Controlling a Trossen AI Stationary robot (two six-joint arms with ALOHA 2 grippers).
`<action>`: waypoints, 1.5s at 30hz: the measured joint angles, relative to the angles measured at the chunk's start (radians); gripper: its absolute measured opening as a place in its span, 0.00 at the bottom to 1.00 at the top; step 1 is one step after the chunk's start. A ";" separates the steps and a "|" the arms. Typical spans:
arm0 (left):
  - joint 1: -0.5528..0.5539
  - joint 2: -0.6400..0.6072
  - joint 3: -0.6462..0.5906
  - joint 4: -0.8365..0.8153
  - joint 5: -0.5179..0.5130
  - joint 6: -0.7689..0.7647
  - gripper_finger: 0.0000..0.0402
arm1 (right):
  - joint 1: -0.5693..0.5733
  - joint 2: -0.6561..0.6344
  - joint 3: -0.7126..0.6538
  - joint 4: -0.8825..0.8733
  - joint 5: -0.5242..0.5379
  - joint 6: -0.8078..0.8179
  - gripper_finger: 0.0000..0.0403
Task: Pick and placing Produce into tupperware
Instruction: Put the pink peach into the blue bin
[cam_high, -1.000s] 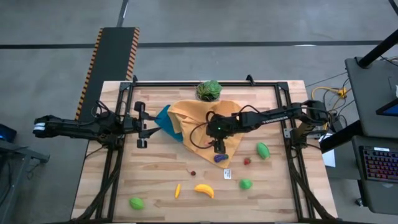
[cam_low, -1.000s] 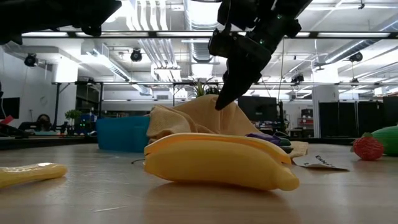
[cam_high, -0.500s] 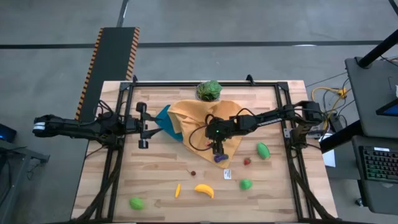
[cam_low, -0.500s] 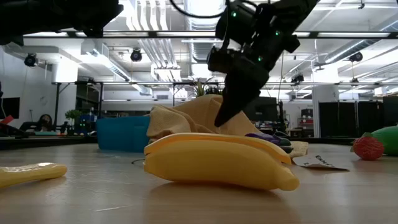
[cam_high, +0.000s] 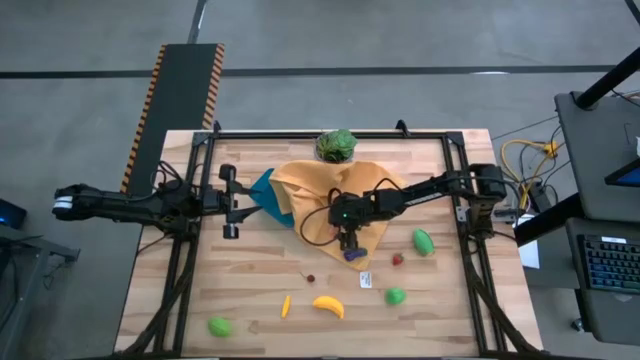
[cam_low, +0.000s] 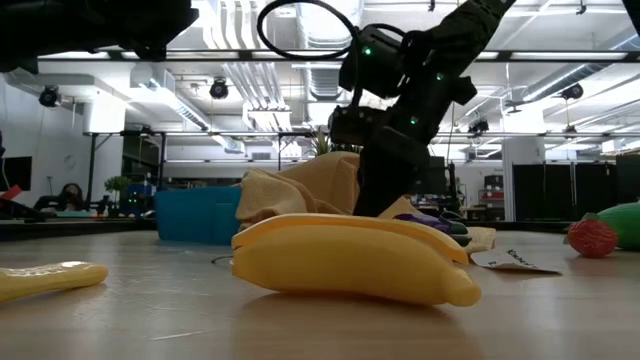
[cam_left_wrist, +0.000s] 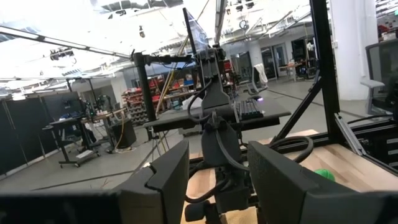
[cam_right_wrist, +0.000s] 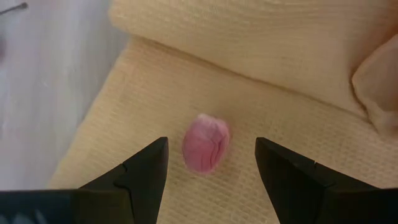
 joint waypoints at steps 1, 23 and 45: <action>0.000 0.001 0.000 0.001 0.000 0.000 0.38 | 0.000 0.000 0.000 0.003 0.000 0.006 0.58; 0.000 0.006 0.000 0.000 0.000 0.000 0.38 | 0.042 0.014 0.004 0.041 0.002 -0.008 0.56; 0.000 0.006 0.000 0.000 0.000 0.000 0.38 | 0.045 0.015 0.004 0.027 0.002 0.019 0.37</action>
